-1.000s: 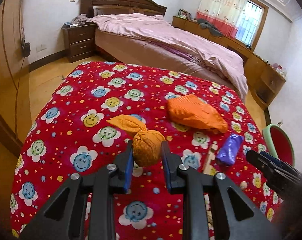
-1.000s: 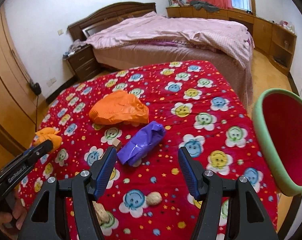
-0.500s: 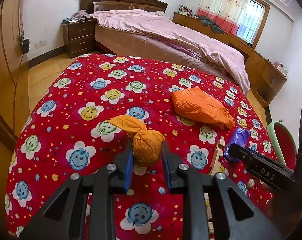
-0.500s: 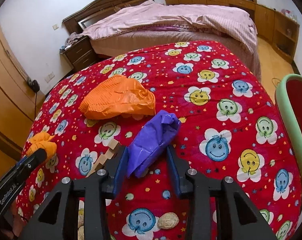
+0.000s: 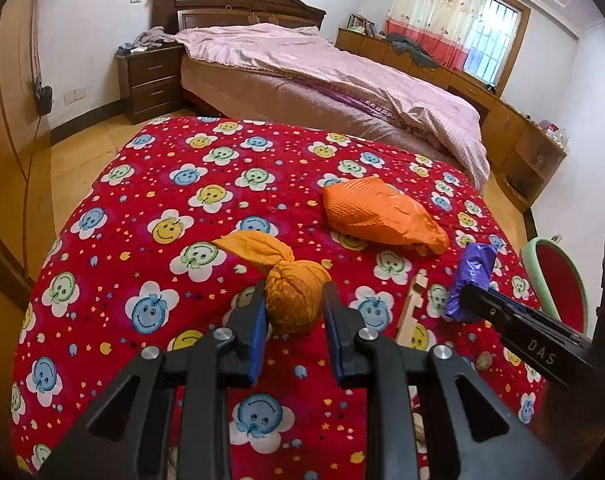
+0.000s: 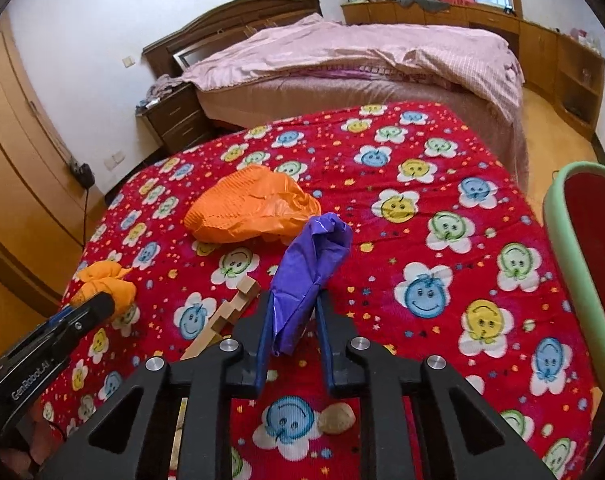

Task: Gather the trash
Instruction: 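Grasp the purple plastic bag with the right tool, then carry the orange ball and purple bag over the red bin and open both tools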

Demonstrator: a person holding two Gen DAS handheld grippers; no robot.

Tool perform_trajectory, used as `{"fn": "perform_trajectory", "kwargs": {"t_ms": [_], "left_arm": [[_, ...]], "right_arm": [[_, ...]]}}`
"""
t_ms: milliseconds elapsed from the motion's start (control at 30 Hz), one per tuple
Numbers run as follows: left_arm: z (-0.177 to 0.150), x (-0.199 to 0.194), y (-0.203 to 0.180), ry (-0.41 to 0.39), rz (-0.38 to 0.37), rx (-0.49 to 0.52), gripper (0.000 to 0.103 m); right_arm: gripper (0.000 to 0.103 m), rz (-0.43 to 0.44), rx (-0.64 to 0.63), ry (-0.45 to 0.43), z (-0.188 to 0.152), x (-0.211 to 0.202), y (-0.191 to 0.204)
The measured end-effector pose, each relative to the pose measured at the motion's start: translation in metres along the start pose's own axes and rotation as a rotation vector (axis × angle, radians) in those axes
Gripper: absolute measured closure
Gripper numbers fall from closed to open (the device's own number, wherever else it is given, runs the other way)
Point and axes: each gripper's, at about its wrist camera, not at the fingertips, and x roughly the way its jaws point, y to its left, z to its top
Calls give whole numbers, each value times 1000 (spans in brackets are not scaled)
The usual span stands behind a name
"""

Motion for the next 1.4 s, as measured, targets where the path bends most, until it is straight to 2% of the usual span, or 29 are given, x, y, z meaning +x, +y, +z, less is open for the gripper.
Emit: {"fn": "perform_trajectory", "kwargs": {"t_ms": [367, 667, 1067, 1400], "left_arm": [[-1, -21, -29, -25, -44, 51, 77], [-5, -39, -72, -36, -102, 123, 78], [-9, -47, -138, -24, -186, 229, 78], [-14, -38, -197, 4, -240, 309, 77]], "right_arm": [[83, -29, 23, -79, -5, -44, -14], [84, -70, 49, -157, -12, -90, -36], [84, -151, 136, -224, -23, -135, -91], [84, -220, 214, -247, -36, -156, -145]]}}
